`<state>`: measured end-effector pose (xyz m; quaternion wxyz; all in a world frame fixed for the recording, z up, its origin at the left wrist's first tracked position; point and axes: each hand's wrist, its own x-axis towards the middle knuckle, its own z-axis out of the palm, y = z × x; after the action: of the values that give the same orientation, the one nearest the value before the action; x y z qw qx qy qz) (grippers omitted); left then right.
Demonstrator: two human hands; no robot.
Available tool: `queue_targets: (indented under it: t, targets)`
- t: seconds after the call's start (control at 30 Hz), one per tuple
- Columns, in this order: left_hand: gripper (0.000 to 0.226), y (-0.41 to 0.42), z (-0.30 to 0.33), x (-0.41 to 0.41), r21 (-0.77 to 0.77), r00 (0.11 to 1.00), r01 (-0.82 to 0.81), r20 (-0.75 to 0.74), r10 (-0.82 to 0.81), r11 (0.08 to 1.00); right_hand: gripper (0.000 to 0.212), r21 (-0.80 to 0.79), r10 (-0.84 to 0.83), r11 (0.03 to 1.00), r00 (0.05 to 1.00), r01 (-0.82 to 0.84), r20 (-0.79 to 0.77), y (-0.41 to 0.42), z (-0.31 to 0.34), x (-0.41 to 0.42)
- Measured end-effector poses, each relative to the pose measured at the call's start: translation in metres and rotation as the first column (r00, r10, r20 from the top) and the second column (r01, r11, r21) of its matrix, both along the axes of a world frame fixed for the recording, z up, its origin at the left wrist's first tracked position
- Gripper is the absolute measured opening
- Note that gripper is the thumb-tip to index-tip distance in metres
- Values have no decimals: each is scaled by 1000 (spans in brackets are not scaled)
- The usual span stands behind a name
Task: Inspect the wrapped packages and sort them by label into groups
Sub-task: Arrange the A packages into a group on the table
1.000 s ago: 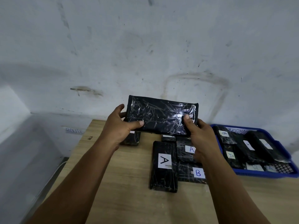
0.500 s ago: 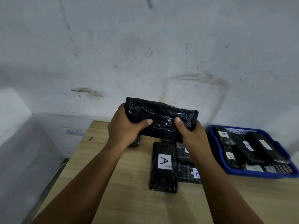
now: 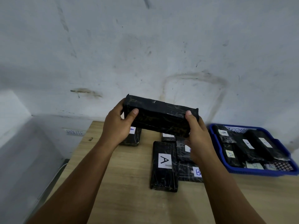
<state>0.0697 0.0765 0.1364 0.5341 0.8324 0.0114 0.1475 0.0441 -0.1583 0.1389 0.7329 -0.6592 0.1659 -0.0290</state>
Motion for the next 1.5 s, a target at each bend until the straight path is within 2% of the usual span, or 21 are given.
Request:
queue_targets:
  t: [0.07,0.13,0.23,0.33,0.4,0.53,0.67,0.73,0.77,0.83,0.87,0.97,1.03,1.13,1.23,1.3,1.33,1.4,1.43,1.5]
  targets:
    - [13,0,1,-2,-44,997,22,-67,-25,999,32,-1,-31,1000,999,31,45,1,-1,0]
    - [18,-1,2,-3,-99,995,6,-103,-16,995,27,-34,-18,999,995,22,96,1,-3,-1]
    - [20,-1,-6,-4,-130,994,-80,-83,70,988,54,-57,25,998,994,-19,104,3,-4,-7]
    - [29,1,-14,-4,-200,993,-83,-98,64,976,59,-141,76,988,994,-66,74,3,-6,-5]
    - [39,5,-17,-4,-210,993,-70,-109,48,975,83,-137,111,985,993,-105,33,2,-6,-5]
    - [51,13,-17,-4,-161,988,-4,-152,-21,987,89,-137,176,977,980,-163,96,-6,-14,-5]
    - [36,11,-20,-1,-301,990,-95,-132,57,949,89,-115,202,975,974,-189,106,-6,-14,-9]
    - [40,10,-25,0,-321,988,-107,-142,64,941,84,-90,170,983,979,-161,112,-2,-10,-9]
    - [44,10,-27,-2,-331,987,-96,-152,48,939,74,-60,112,993,987,-106,117,-1,-9,-8]
    - [51,8,-32,-4,-330,987,-70,-157,19,942,57,71,-14,997,993,6,113,-1,-12,-4]
    - [53,7,-32,-5,-319,988,-69,-154,20,945,54,129,-61,991,994,48,96,-3,-14,-2]
    - [40,4,-26,-4,-332,982,-124,-176,67,935,51,162,-119,981,992,111,44,-9,-18,0]
    - [36,4,-23,0,-321,960,-110,-278,18,941,48,160,-114,981,993,109,24,-11,-22,-1]
    - [35,0,-28,3,-414,881,-105,-461,-108,904,43,168,-99,981,995,97,3,-13,-27,-4]
    - [36,-5,-36,2,-471,879,-165,-469,-87,867,54,117,-6,993,999,12,-52,-23,-34,-4]
    - [29,-7,-41,-1,-488,893,-177,-444,-69,855,78,-106,33,993,995,-43,-95,-30,-40,-6]
    - [25,-7,-45,-1,-482,896,-175,-439,-64,859,89,-287,33,956,996,-56,-83,-32,-42,-8]
    - [18,-8,-51,-4,-442,899,-142,-433,-71,886,108,-611,93,788,996,-74,0,-32,-45,-13]
    - [16,-8,-54,-5,-427,897,-130,-435,-77,895,117,-734,181,669,983,-115,10,-32,-47,-15]
    - [13,-8,-62,-7,-423,887,-116,-452,-98,899,132,-895,390,362,914,-261,-109,-28,-52,-16]
